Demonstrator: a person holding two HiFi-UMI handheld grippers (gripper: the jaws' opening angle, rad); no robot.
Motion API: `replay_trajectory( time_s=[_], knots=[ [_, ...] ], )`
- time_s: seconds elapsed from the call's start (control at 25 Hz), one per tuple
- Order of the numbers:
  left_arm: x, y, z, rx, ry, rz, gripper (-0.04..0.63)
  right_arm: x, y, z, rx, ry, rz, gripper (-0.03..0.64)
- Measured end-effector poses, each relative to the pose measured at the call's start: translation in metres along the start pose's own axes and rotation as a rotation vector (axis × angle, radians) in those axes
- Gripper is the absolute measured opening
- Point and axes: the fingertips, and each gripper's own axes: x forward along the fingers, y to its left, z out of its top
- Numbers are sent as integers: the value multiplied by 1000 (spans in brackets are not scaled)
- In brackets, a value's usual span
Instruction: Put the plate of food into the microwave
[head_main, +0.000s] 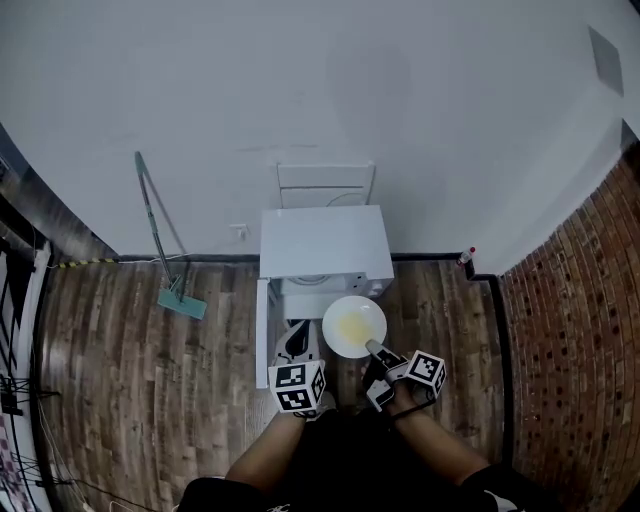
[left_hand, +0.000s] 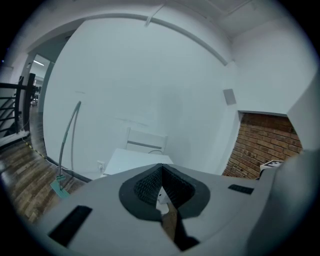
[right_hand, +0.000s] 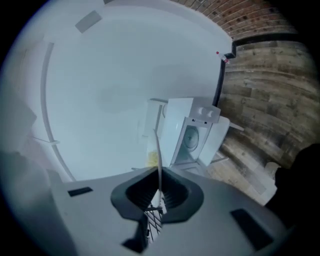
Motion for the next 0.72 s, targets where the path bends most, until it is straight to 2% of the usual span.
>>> replay_trajectory(
  time_s=[0.2, 0.32, 0.48, 0.72],
  knots=[
    [15, 36, -28, -39, 21, 100, -2, 39, -33, -9, 13, 101, -43, 20],
    [29, 52, -50, -86, 23, 147, -2, 69, -65, 4, 29, 143, -84, 20],
    [51, 72, -82, -107, 1, 187, -2, 120, -104, 24, 43, 163, -145, 20],
    [73, 105, -138, -175, -36, 261, -2, 197, -168, 31, 38, 191, -139, 20]
  ],
)
